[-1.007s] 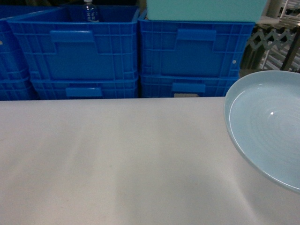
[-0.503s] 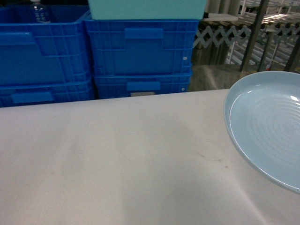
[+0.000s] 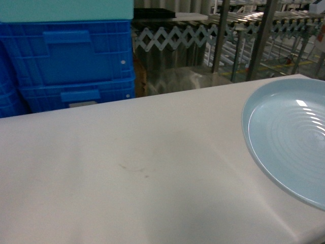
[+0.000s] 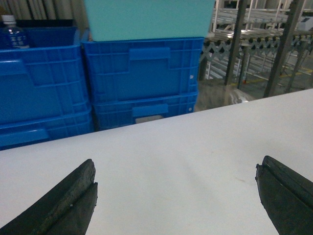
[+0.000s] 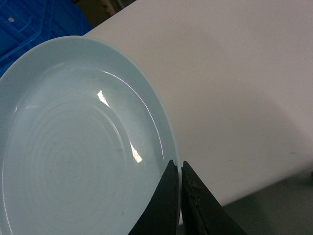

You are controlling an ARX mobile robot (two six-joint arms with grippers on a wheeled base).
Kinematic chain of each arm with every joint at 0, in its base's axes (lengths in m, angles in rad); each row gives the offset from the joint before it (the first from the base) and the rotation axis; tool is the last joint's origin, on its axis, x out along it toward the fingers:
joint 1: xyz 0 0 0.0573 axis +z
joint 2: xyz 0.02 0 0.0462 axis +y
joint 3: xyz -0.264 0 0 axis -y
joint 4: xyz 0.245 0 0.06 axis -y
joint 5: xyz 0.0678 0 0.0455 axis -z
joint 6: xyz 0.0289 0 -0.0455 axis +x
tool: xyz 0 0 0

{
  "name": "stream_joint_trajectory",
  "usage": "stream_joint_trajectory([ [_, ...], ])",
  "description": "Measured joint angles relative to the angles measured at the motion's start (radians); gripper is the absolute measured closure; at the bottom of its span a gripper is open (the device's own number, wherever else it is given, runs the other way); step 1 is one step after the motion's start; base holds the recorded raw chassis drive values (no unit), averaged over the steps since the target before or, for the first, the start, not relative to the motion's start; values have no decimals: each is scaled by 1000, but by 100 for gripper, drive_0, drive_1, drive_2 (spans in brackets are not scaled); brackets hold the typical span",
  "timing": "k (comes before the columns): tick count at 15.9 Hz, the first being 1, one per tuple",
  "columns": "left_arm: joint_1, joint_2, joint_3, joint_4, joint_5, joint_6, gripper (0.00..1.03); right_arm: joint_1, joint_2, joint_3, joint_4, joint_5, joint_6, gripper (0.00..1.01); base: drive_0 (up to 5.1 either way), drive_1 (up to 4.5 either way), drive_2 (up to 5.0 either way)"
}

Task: Place blue tray on left shelf second layer neatly

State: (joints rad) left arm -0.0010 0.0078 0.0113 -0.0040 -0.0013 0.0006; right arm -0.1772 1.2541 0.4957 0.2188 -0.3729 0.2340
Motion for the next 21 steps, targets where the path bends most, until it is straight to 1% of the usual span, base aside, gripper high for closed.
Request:
stream_joint_trajectory([
  [21, 0, 0, 0, 0, 1, 0, 5, 0, 0, 0, 2, 2, 0, 99, 272, -369, -369],
])
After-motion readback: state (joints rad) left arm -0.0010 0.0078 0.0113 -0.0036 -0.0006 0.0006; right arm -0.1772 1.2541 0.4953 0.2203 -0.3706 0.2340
